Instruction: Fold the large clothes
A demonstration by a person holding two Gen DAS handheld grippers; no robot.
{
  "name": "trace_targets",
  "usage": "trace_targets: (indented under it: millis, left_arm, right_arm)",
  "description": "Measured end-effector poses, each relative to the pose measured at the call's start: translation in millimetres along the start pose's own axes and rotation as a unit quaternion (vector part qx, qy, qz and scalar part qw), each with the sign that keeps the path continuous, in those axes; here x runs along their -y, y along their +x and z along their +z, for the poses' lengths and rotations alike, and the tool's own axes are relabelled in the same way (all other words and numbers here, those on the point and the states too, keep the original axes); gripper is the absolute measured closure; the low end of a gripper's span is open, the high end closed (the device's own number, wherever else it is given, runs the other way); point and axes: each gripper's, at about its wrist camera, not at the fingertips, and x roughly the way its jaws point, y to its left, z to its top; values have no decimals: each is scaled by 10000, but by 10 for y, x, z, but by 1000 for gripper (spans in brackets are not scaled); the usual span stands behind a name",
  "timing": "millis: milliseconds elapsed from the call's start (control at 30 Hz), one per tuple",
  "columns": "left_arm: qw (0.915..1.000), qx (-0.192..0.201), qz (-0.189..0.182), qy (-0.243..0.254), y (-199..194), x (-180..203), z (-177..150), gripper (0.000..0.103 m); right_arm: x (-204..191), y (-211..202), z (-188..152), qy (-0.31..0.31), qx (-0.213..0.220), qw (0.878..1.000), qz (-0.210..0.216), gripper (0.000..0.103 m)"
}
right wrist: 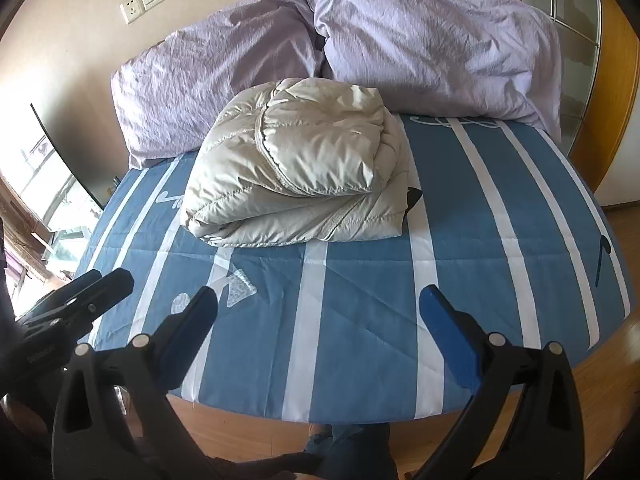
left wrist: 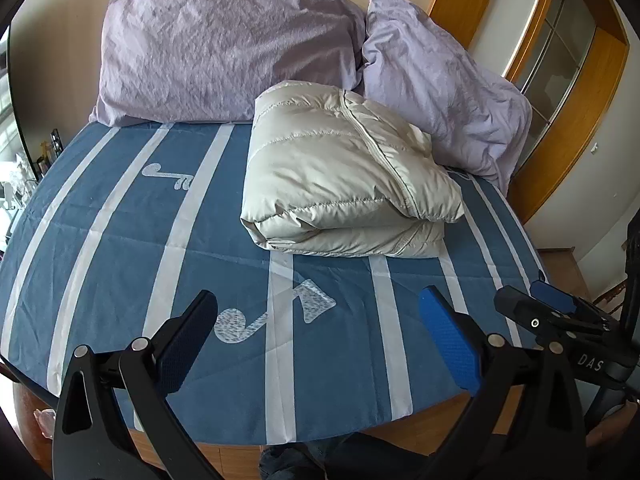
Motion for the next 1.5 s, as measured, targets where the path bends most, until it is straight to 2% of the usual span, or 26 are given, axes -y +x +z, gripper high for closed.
trace_targets:
  millis: [1500]
  left_arm:
    - [9999,-152,62,-19,82,114,-55,2]
  right_arm:
    - [60,18,-32,57,-59,10000,23,2]
